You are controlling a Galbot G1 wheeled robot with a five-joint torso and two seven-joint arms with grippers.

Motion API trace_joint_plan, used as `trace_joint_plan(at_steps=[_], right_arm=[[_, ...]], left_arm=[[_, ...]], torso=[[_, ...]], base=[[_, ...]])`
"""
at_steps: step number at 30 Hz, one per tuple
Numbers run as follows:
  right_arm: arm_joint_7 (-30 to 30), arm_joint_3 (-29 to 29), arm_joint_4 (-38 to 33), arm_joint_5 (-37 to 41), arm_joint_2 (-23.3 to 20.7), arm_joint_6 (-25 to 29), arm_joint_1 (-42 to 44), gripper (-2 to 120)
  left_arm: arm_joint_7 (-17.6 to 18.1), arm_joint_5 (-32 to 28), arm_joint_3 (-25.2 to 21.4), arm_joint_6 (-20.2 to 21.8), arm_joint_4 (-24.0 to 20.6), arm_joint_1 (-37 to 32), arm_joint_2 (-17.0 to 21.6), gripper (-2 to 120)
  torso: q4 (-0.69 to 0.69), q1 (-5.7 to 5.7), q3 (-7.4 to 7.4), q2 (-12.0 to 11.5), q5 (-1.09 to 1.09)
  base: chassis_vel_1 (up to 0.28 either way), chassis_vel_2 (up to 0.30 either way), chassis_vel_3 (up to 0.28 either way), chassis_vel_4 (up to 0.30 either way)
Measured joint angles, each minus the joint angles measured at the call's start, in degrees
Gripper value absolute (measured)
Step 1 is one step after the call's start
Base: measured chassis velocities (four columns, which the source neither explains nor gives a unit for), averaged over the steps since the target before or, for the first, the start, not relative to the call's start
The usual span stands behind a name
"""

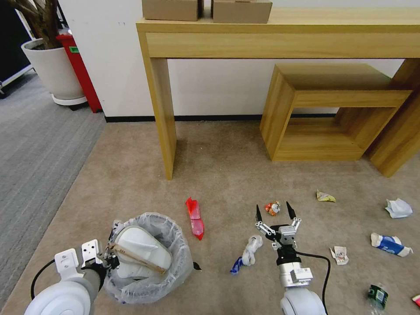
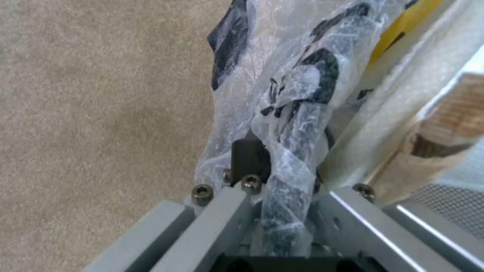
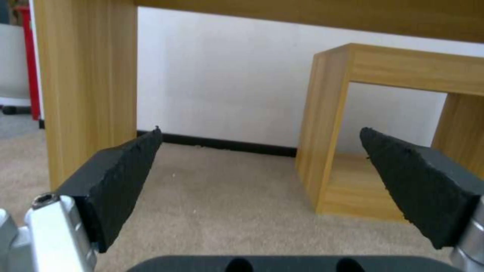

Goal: Pick up the trash bin and place the garbage on the floor into it.

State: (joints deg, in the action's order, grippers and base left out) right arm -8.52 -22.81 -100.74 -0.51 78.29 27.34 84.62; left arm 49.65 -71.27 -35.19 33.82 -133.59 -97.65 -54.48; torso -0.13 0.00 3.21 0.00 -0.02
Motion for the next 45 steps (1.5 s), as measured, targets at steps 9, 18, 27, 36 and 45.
trace_joint_plan(at_steps=[9, 18, 27, 36, 45], right_arm=[[0.3, -0.1, 0.4, -0.2, 0.2, 0.6, -0.3, 100], [1.0, 0.1, 0.9, -0.7, 0.4, 0.7, -0.5, 100], [1.2, 0.2, 1.6, -1.0, 0.4, 0.8, -1.0, 100], [1.4, 0.6, 2.1, -1.1, 0.4, 0.7, -1.5, 100], [1.7, 0.7, 2.4, -1.0, 0.5, 0.6, -1.7, 100]], left_arm=[[0.0, 0.6, 0.0, 0.0, -0.1, -0.9, -0.3, 0], [0.0, 1.0, 0.0, 0.0, -0.3, -1.4, -0.6, 0], [0.0, 1.1, -0.1, 0.0, -0.3, -1.4, -0.6, 0], [0.0, 1.3, -0.2, 0.0, -0.1, -1.6, -0.6, 0], [-0.1, 1.7, -0.2, 0.0, -0.1, -1.9, -0.6, 0]], torso=[[0.00, 0.00, -0.01, 0.0, 0.00], [0.00, 0.00, -0.01, 0.0, 0.00], [0.00, 0.00, -0.01, 0.0, 0.00], [0.00, 0.00, -0.01, 0.0, 0.00], [0.01, 0.00, -0.01, 0.0, -0.01]], base=[[0.000, 0.000, 0.000, 0.000], [0.000, 0.000, 0.000, 0.000], [0.000, 0.000, 0.000, 0.000], [0.000, 0.000, 0.000, 0.000], [0.062, 0.048, -0.045, -0.052]])
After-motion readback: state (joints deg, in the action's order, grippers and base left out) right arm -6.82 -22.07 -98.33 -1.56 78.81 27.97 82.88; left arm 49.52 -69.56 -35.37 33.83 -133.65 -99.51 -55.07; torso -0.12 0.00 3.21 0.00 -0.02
